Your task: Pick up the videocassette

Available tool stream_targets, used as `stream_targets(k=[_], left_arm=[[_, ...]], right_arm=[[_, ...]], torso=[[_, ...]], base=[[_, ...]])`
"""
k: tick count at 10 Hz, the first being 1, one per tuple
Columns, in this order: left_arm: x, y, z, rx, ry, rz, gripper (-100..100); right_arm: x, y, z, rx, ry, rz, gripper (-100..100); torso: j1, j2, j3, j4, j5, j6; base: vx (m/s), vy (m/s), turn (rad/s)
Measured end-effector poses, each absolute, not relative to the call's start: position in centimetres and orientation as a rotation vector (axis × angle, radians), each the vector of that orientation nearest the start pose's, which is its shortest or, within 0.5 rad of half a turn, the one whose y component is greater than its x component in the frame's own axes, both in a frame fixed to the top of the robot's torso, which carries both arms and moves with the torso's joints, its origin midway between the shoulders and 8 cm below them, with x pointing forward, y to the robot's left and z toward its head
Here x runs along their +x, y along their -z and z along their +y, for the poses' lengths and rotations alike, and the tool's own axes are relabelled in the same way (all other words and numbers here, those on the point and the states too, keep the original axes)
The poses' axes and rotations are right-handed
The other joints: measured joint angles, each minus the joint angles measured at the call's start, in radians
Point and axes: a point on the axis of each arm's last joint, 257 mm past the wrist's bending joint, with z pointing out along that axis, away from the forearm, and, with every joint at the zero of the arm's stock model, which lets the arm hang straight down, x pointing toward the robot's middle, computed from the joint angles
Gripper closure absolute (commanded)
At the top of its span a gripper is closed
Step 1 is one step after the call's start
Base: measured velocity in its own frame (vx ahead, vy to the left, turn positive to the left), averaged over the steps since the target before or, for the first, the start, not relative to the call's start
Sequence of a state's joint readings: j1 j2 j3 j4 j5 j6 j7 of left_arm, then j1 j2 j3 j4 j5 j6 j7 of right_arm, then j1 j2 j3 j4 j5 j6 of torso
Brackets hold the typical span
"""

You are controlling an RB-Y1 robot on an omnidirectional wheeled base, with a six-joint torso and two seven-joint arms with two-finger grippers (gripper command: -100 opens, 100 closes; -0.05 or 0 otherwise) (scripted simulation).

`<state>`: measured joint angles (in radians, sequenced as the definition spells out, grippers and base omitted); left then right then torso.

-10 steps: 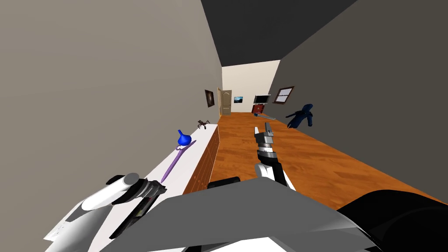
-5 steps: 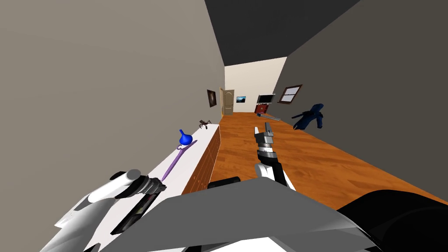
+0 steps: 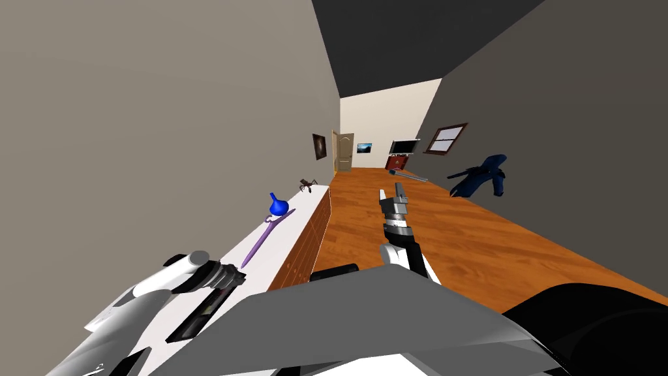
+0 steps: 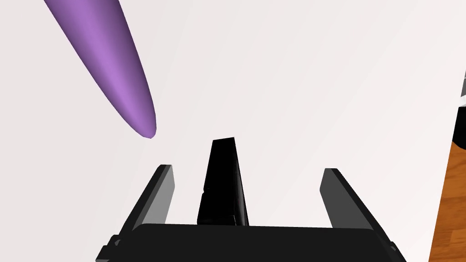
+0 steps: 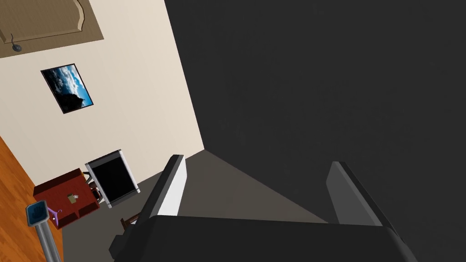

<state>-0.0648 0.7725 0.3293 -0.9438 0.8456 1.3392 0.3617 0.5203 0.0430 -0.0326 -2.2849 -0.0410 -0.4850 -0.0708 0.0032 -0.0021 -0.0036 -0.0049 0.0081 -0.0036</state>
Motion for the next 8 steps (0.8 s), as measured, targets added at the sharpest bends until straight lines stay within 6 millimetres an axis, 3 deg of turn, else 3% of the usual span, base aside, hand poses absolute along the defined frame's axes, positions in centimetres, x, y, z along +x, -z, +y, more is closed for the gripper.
stream_targets(k=[1,3,6,8], left_arm=[[25.5,44.0,56.2,-3.083,0.184,0.843,-100],[27.3,42.9,57.8,-3.021,0.214,0.905,-100],[25.3,43.6,58.4,-3.058,0.154,0.859,-100],[25.9,42.8,59.5,-3.033,0.171,0.871,-100]], right_arm=[[34.0,-1.8,-30.2,0.757,-1.344,0.544,0],[34.0,-1.8,-30.2,0.757,-1.344,0.544,0],[34.0,-1.8,-30.2,0.757,-1.344,0.544,0],[34.0,-1.7,-30.2,0.757,-1.344,0.544,0]], torso=[[0.003,0.001,0.001,0.0,0.001,0.0],[-0.001,-0.001,0.0,0.0,0.0,0.0],[0.004,0.002,0.001,0.0,0.001,0.0],[0.001,0.0,0.0,0.0,0.0,-0.002]], base=[[0.047,-0.058,0.317],[0.045,-0.069,0.124],[0.003,-0.003,-0.005],[0.061,-0.094,0.308]])
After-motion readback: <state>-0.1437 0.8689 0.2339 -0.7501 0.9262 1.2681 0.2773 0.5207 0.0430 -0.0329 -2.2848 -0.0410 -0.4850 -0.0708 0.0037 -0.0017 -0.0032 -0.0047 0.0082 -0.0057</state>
